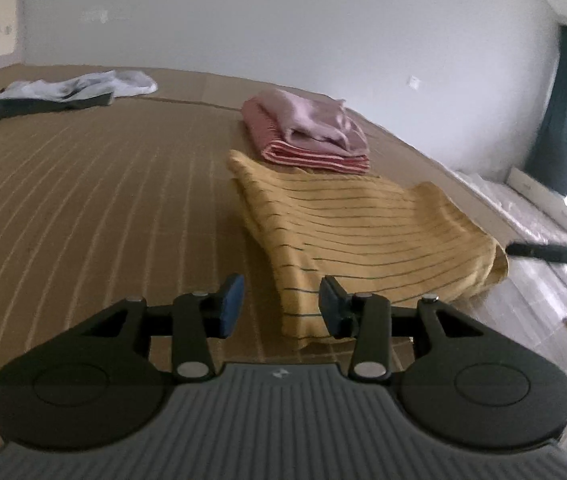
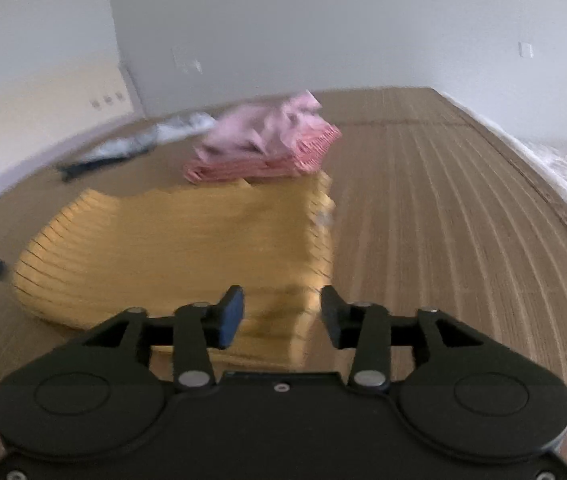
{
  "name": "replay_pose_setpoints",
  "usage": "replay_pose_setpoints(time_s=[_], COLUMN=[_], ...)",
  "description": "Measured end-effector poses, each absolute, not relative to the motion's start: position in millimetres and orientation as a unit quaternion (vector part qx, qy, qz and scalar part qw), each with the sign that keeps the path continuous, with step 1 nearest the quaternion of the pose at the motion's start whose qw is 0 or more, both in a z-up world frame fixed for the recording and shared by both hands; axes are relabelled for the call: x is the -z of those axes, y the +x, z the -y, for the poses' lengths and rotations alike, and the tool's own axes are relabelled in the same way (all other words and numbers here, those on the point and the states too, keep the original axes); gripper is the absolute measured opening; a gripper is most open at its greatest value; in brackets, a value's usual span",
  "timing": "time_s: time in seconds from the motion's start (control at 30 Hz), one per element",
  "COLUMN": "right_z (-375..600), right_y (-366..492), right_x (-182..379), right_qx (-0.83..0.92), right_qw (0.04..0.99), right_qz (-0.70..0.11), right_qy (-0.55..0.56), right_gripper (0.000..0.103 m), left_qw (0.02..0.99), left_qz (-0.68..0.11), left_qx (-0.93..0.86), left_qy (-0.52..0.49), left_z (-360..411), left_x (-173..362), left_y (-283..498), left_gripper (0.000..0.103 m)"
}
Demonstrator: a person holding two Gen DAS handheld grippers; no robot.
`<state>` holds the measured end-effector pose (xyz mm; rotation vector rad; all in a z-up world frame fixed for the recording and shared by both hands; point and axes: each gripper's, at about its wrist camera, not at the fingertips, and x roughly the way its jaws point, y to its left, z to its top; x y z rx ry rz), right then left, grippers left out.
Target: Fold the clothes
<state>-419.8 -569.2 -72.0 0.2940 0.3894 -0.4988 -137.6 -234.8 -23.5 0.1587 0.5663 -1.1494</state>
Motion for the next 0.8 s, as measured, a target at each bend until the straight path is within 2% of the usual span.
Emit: replay_pose_setpoints(time_s=[0.03, 0.13, 0.23, 0.5, 0.57, 0.7, 0.8], right_z=[564, 545, 526, 532, 524, 484, 444], right_y=[-417, -396, -364, -346, -349, -341, -317], right_x=[69, 65, 70, 92, 87, 78, 76], right_qx=[0.232, 0.188, 0.154, 0.204, 0.203, 0.139, 0.084], right_qw=[0.945, 0.959, 0.964, 0.944, 0.946, 0.965, 0.971], right_qz=[-0.182, -0.172, -0.189, -0.241, -0.238, -0.221, -0.223], right_qy=[0.143, 0.127, 0.107, 0.093, 0.086, 0.038, -0.023], right_gripper=[0.053, 0.059, 0.059, 0.059, 0.063, 0.079, 0.081], left_qw=[0.797, 0.801, 0.816, 0.815, 0.807, 0.8, 0.797], left_qz=[-0.263, -0.257, -0.265, -0.299, -0.294, -0.289, -0.306], left_qx=[0.54, 0.533, 0.498, 0.489, 0.508, 0.525, 0.521], left_qy=[0.07, 0.089, 0.123, 0.085, 0.063, 0.026, -0.007], left_z=[235, 249, 261, 232, 221, 204, 195], left_x=[22, 27, 41, 37, 31, 20, 19], left_y=[-139, -144, -139, -117, -117, -117, -109], left_gripper=[0.054, 0.055, 0.055, 0.063, 0.064, 0.07, 0.071])
